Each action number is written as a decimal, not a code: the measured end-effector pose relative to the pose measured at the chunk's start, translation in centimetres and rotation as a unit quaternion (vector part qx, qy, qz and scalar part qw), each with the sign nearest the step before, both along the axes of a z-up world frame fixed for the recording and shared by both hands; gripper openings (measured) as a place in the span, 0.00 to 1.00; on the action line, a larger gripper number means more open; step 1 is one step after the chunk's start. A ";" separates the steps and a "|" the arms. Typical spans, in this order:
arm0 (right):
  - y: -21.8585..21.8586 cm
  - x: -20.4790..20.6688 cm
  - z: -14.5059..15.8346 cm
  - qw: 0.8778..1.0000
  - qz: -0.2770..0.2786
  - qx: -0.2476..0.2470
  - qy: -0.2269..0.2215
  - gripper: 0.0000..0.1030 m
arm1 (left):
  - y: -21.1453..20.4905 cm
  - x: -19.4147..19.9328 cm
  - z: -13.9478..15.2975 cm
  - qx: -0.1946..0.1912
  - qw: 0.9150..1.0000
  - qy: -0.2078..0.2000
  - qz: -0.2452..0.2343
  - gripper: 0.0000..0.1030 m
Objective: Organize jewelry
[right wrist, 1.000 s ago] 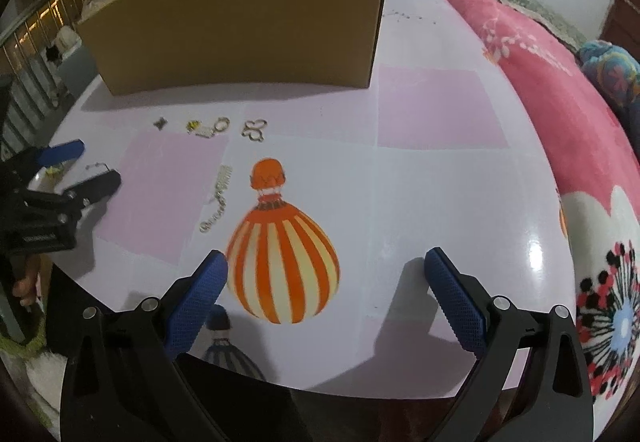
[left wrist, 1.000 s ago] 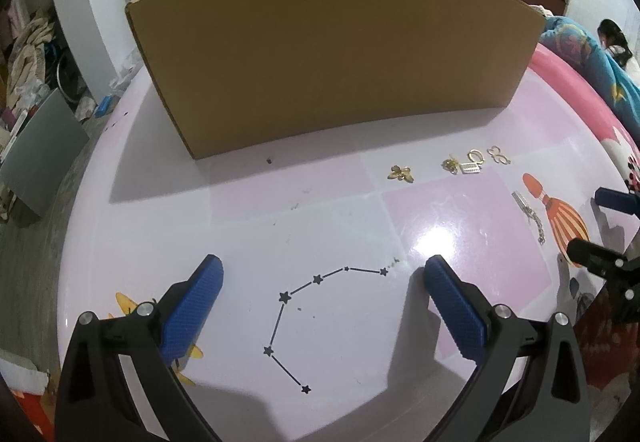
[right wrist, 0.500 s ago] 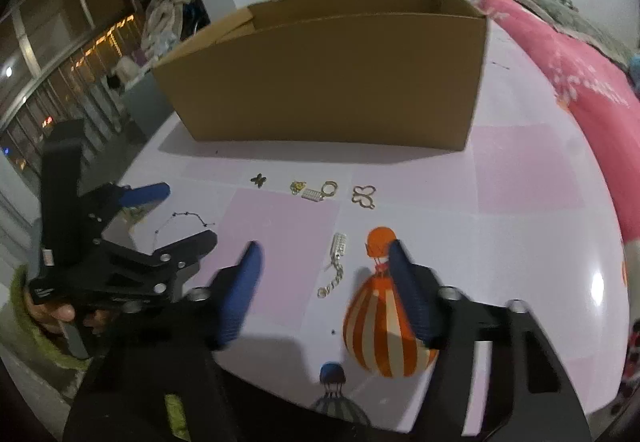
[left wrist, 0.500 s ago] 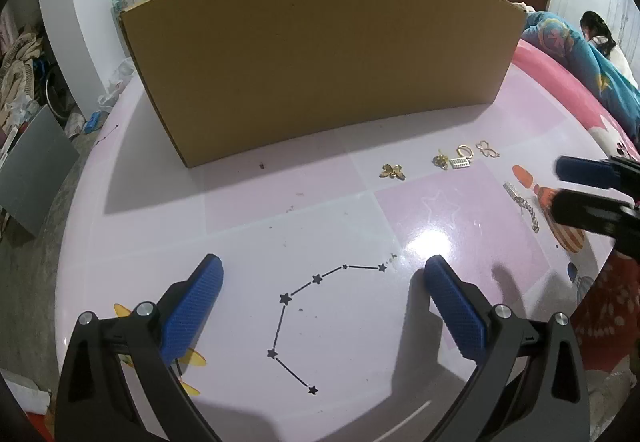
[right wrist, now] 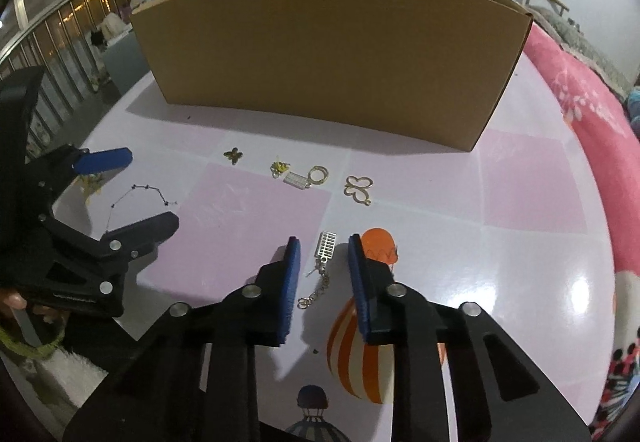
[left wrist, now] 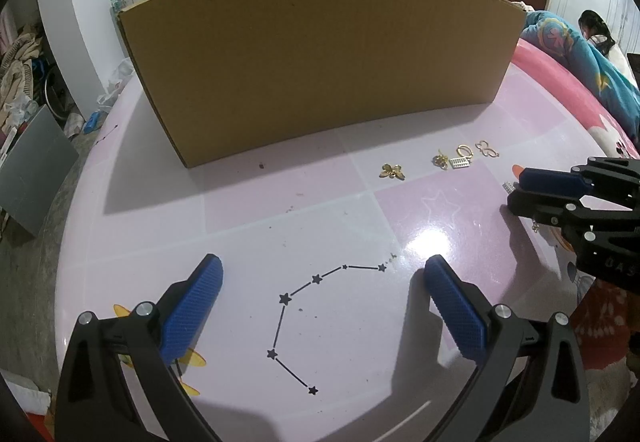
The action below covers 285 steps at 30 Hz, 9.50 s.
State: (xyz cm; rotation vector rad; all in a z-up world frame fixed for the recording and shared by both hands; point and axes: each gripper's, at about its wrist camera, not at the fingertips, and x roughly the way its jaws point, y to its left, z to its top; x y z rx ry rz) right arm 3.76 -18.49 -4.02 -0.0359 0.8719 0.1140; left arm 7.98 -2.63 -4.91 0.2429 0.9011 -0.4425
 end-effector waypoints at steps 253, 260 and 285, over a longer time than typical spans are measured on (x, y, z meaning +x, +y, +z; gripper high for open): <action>-2.0 2.7 1.6 0.990 0.137 -0.012 0.003 0.12 | -1.0 1.8 1.3 -0.031 0.991 -0.013 -0.127 0.12; -1.6 2.1 1.9 0.991 0.128 -0.039 -0.014 0.12 | -1.2 1.5 1.3 -0.030 0.991 -0.013 -0.128 0.12; -1.8 3.1 1.5 0.991 0.135 -0.002 0.016 0.00 | -1.3 1.3 1.3 -0.028 0.991 -0.016 -0.129 0.12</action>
